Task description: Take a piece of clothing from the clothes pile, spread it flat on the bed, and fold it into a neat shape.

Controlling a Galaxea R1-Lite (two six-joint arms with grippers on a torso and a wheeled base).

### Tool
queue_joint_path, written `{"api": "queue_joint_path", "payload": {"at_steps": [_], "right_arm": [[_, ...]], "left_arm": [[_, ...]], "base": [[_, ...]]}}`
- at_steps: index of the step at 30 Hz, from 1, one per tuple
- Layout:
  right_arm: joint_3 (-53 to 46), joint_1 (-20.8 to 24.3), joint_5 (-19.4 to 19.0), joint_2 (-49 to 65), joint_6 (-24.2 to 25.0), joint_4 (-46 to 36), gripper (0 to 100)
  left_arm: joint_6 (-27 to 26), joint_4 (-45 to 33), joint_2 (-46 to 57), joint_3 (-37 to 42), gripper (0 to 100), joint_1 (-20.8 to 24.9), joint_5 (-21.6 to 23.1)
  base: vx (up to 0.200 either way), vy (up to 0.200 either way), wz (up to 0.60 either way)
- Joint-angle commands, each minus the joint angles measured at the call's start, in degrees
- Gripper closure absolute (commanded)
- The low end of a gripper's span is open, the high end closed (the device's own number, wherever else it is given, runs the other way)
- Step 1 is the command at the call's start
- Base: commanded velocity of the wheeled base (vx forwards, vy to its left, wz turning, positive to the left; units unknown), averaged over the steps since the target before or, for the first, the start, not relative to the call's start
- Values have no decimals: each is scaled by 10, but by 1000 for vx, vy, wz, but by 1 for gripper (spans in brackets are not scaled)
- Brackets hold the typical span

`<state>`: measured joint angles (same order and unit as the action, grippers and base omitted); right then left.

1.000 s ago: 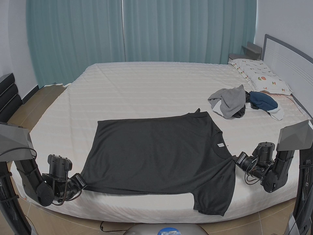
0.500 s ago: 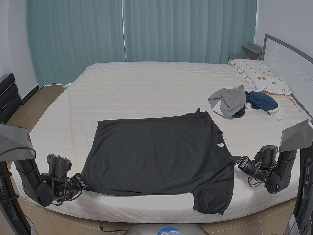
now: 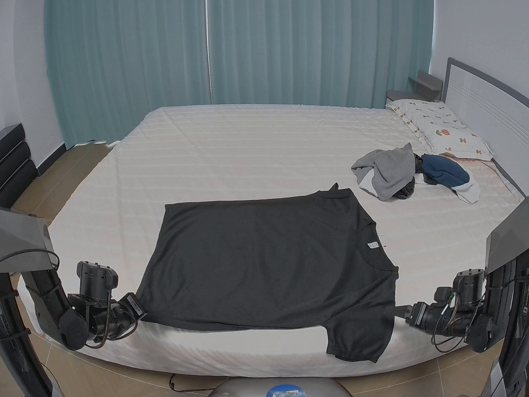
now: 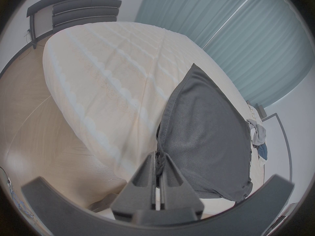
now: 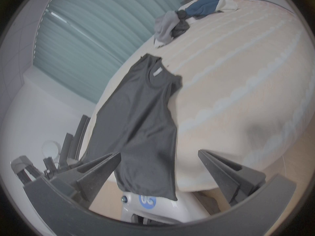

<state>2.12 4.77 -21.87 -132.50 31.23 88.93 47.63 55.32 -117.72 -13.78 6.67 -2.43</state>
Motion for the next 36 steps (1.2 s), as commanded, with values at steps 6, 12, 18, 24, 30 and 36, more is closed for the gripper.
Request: {"api": "queue_joint_path", "payload": {"at_steps": [6, 12, 18, 24, 30, 36], "right_arm": [[17, 47, 2, -30, 1, 9, 0], [24, 46, 2, -29, 3, 9, 0], [22, 46, 4, -24, 1, 9, 100], [-3, 29, 6, -7, -3, 8, 100], [-21, 15, 8, 2, -3, 7, 100], [-21, 4, 16, 42, -17, -63, 100]], "left_arm": [[0, 1, -5, 1, 100, 0, 1], [0, 1, -6, 1, 100, 0, 1], [0, 1, -6, 1, 100, 0, 1], [0, 1, -6, 1, 100, 0, 1], [-1, 1, -4, 1, 100, 0, 1], [-3, 1, 0, 2, 100, -4, 1]], "base": [[0, 0, 0], [0, 0, 0], [0, 0, 0], [0, 0, 0], [0, 0, 0], [0, 0, 0]]}}
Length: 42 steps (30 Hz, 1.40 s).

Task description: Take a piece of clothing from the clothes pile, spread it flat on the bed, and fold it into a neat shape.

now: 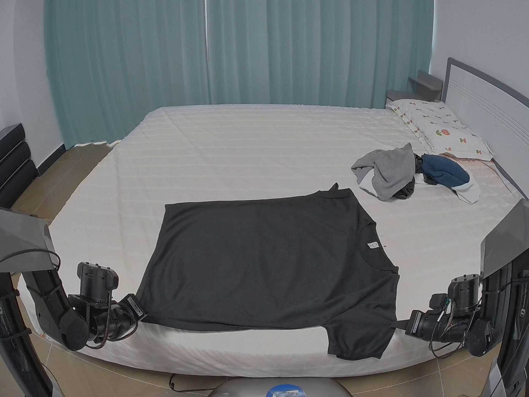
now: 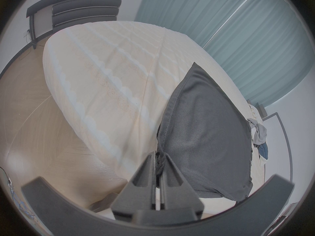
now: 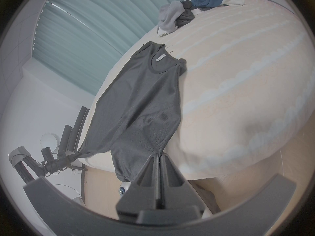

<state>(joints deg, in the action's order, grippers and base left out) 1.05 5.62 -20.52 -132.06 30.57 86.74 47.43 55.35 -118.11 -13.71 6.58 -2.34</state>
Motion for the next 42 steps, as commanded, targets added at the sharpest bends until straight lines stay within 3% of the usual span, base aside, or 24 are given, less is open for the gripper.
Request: {"api": "queue_joint_path", "payload": {"at_steps": [1, 7, 12, 23, 30, 39, 42], "right_arm": [[-10, -4, 2, 37, -10, -41, 100], [-10, -2, 10, 117, -51, -193, 100], [-10, 3, 38, 173, -53, -265, 100], [-10, 19, 42, 263, -68, -398, 100], [-10, 40, 72, 270, -68, -416, 100], [-10, 39, 73, 268, -66, -409, 100], [-10, 39, 72, 271, -61, -409, 100]], "left_arm": [[-1, 0, 3, 2, 100, -3, 0], [-36, 1, 3, 18, 100, -10, -1], [-72, 1, 3, 34, 100, -10, -2], [-98, 2, -7, 55, 100, -5, -3], [-118, 1, -8, 66, 100, -4, -3], [-117, 9, -36, 58, 100, -4, 1], [-115, 48, -50, 66, 100, -3, 1]], "base": [[0, 0, 0], [0, 0, 0], [0, 0, 0], [0, 0, 0], [0, 0, 0], [0, 0, 0], [0, 0, 0]]}}
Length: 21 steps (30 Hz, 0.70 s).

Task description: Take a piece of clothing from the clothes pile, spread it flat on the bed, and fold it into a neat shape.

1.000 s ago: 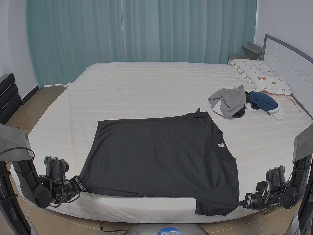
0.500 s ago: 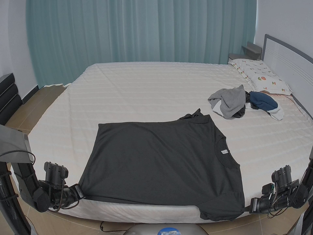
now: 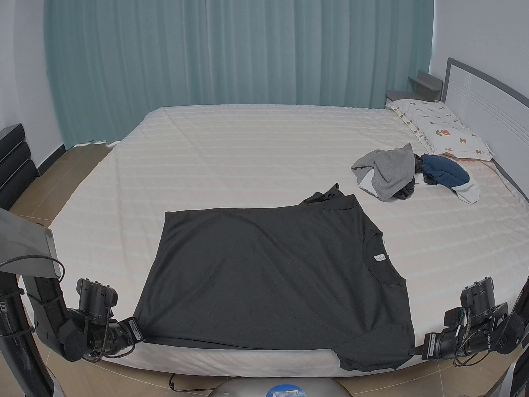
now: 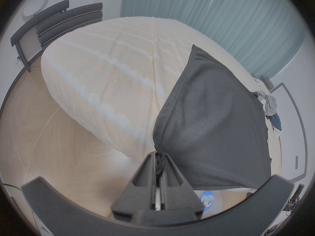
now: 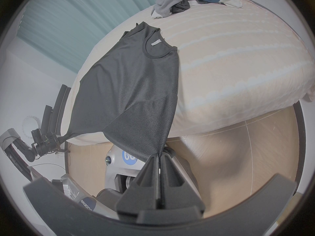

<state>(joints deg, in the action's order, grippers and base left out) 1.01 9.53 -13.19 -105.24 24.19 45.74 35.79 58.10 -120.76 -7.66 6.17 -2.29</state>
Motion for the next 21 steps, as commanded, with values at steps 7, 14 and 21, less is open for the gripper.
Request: {"api": "queue_joint_path", "payload": {"at_steps": [7, 14, 21], "right_arm": [[-7, -3, -6, 2, 4, 1, 100], [-7, -7, -9, 2, 6, 1, 100], [-6, -6, -10, -1, 6, 4, 100]], "left_arm": [[4, 61, -36, 9, 0, -5, 31], [-3, 92, -38, 30, 0, -25, 88], [-98, 180, -79, 73, 0, -62, 205]], "base": [[0, 0, 0], [0, 0, 0], [0, 0, 0]]}}
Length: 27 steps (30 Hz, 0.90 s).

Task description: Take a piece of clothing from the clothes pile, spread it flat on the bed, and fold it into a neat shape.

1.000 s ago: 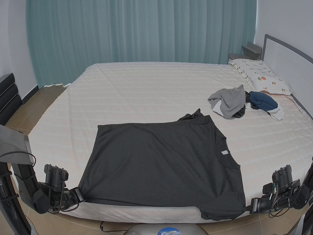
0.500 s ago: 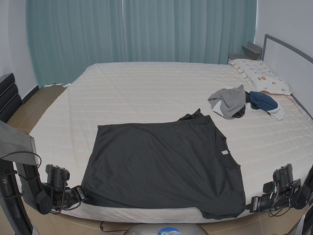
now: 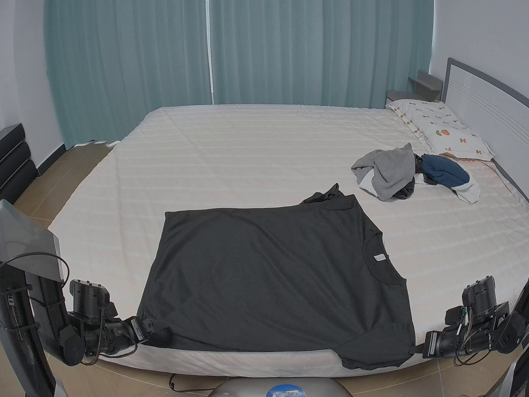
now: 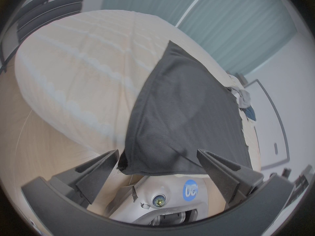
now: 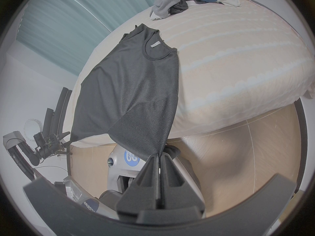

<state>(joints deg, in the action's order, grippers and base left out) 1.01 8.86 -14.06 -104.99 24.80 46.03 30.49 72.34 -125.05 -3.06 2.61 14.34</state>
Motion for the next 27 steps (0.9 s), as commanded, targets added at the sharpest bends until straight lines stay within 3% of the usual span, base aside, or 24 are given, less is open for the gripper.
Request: {"api": "queue_joint_path", "payload": {"at_steps": [1, 2, 4, 7, 18, 19, 27], "right_arm": [[-6, 1, -3, -3, 0, 1, 100], [-6, 1, -3, -3, 0, 1, 100], [-5, 1, -10, 1, 0, 1, 100], [-5, 0, -10, 1, 0, 1, 100], [-6, 1, -10, 0, 0, 1, 100], [-7, 0, -10, -2, 0, 1, 100], [-7, 0, -10, -5, 0, 1, 100]], "left_arm": [[-47, 40, -38, 27, 0, -28, 39], [-47, 40, -38, 27, 0, -28, 39], [-104, 69, -81, 28, 0, -44, 46], [-122, 71, -84, 28, 0, -53, 49], [-128, 85, -90, 25, 0, -54, 52], [-128, 90, -94, 27, 100, -54, 52], [-120, 100, -98, 29, 100, -55, 51]], "base": [[0, 0, 0], [0, 0, 0], [0, 0, 0], [0, 0, 0], [0, 0, 0], [0, 0, 0], [0, 0, 0]]}}
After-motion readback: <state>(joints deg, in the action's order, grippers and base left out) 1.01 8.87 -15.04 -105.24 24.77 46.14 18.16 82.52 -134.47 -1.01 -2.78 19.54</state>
